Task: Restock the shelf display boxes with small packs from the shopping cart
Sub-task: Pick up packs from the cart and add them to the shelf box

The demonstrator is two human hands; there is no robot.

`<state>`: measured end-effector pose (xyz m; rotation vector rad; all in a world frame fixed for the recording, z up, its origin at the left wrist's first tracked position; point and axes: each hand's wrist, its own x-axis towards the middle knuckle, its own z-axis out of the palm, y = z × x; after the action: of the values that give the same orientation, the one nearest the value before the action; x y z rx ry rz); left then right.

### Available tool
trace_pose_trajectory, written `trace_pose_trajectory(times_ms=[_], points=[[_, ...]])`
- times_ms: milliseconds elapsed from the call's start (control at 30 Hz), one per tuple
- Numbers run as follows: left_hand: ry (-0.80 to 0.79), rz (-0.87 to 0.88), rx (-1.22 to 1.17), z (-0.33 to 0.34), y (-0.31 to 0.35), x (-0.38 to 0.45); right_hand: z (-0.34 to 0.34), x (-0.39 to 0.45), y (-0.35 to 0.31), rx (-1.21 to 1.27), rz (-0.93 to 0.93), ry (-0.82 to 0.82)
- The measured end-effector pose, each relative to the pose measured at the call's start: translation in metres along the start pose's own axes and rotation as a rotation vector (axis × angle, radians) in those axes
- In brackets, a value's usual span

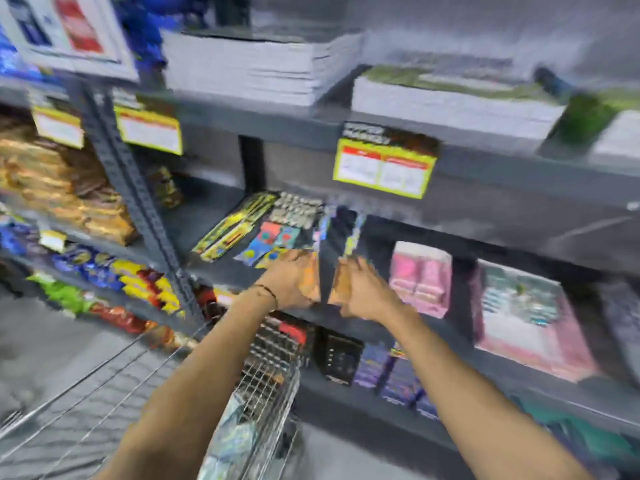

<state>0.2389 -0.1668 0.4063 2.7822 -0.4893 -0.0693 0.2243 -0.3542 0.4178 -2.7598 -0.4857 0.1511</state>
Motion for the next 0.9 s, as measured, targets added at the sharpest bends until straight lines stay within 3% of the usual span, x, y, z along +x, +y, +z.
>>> trace_pose_trajectory(times_ms=[167,367,667,900], points=[[-0.113,0.136,0.023,0.01,0.081,0.08,-0.04,-0.005,0.081,-0.11,0.123,0.077],[-0.187,0.211,0.037,0.033,0.136,0.13,-0.045,-0.007,0.138,-0.172,0.237,0.035],[-0.294,0.162,-0.067,0.042,0.144,0.152,-0.042,-0.002,0.157,-0.074,0.272,-0.012],[-0.148,0.155,-0.159,0.049,0.129,0.133,-0.046,-0.006,0.149,-0.049,0.308,-0.008]])
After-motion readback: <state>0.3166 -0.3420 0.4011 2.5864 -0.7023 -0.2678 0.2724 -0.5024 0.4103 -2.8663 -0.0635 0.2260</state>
